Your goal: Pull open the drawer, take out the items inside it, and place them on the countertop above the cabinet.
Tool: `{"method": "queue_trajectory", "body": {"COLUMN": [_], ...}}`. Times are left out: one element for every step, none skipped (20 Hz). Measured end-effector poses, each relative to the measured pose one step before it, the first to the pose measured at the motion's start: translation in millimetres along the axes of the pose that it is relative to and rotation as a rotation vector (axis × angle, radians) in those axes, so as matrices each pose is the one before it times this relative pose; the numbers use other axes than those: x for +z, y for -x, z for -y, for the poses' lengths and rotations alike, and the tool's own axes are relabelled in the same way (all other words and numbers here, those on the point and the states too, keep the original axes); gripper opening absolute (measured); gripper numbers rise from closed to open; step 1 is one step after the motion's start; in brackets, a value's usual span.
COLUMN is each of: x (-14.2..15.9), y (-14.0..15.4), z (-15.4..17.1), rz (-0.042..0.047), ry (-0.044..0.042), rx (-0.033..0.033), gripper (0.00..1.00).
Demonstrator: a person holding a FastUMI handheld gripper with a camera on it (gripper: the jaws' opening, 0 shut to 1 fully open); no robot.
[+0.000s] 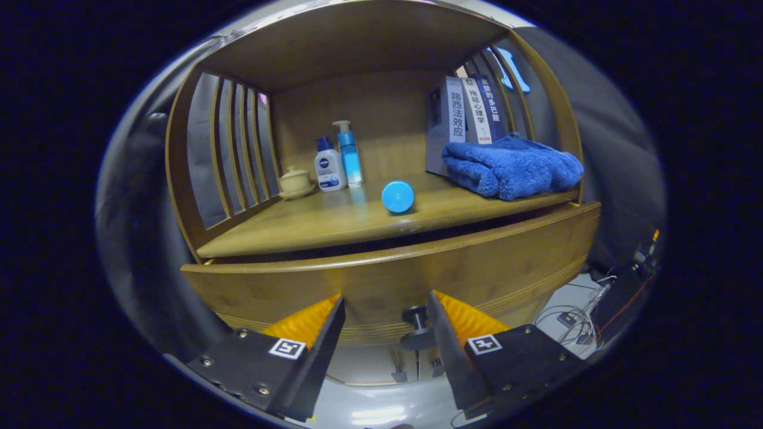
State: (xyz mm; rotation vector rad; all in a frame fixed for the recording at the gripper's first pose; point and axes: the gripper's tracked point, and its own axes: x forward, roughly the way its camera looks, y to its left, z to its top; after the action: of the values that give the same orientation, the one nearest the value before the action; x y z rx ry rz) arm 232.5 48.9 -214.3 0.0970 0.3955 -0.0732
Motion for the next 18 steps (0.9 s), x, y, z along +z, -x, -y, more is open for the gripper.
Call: {"method": "queue_trajectory", "body": {"x": [1.21,1.05,1.17,1.47,0.87,1.21,1.22,-1.32,1.33,-0.93,-0.90,-0.05,-0.41,0.23,1.92,2.02,-0.50,-2.16], "y": [-2.72,-2.78,-3.93,-4.78,-4.51,-0.84,-1.22,0.50,-0.52,-0.45,0.90,2.48,6.72,9.11,9.78,12.18,14.58,13.97], "z": [-0.30,-0.50,-0.42,-0.61,-0.09,0.01,0.31,-0.30,0.71,-0.52,1.10,-1.92,1.51,4.59,4.10,8.25,13.16,14.85], "rz": [0.00016,0.00017,0.00078,-0.00147,-0.00287,-0.00581,0.00149,-0.00015,0.00874,-0.00126,-0.00725,-0.01074,-0.01177,-0.00876,-0.00221,0.00430,-0.00802,-0.02012], "ry": [-0.00275,-0.00441,-0.00193,0.00024,0.00086,0.00511,0.00058,-0.00089,-0.00960,-0.00363,0.00694,0.00803,0.00576,0.00064,-0.00461,-0.00439,-0.00257,0.00168], "rx": [0.00174,0.00086,0.00085,-0.00061,0.00035,0.00412,0.00500,0.00669,0.00438,0.00015,-0.00185,0.00664,-0.00300,-0.00622,-0.00760,-0.01728,-0.02677,-0.03178], "gripper": [0.84,0.84,0.84,0.84,0.84,0.84,0.84,0.84,0.84,0.84,0.85,0.85,0.85,0.85,0.85,0.85,0.85,0.85]}}
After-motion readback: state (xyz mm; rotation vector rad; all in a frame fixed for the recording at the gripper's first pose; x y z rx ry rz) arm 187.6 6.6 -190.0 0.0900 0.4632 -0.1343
